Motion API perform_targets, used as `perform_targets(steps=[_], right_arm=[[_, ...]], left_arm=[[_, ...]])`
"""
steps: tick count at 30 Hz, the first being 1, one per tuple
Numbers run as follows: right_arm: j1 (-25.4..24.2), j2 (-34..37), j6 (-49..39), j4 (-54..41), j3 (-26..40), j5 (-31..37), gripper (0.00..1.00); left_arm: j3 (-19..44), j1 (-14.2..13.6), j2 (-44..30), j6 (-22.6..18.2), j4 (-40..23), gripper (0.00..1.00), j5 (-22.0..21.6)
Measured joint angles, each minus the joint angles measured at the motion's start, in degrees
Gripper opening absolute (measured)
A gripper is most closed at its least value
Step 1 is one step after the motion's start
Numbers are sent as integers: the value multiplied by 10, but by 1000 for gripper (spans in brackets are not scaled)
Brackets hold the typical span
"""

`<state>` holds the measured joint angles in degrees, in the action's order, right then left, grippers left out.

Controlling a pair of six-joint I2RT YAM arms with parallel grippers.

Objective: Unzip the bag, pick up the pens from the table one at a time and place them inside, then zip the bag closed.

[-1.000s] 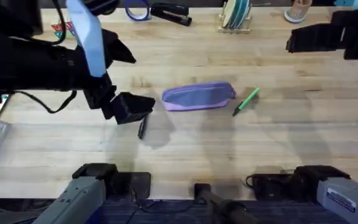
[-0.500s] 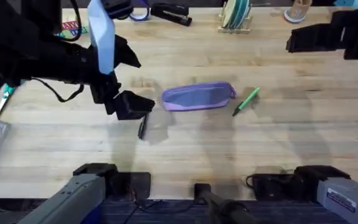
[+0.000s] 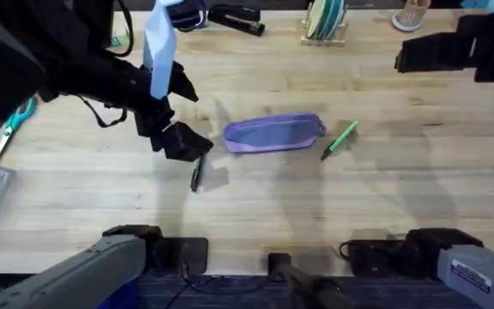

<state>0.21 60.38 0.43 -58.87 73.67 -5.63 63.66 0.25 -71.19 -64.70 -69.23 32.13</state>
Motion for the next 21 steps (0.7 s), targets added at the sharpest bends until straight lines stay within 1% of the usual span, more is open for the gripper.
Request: perform_targets(steps=[4, 9, 17, 21], right_arm=[[0, 0, 0, 0, 0, 0, 996], [0, 0, 0, 0, 0, 0, 996], [0, 0, 0, 1, 0, 0, 995], [0, 0, 0, 1, 0, 0, 995]], left_arm=[[0, 0, -17, -27, -1, 995, 16], [0, 0, -37, -68, -1, 995, 50], [0, 0, -95, -104, 2, 995, 78], [0, 0, -122, -113, 28, 995, 91]])
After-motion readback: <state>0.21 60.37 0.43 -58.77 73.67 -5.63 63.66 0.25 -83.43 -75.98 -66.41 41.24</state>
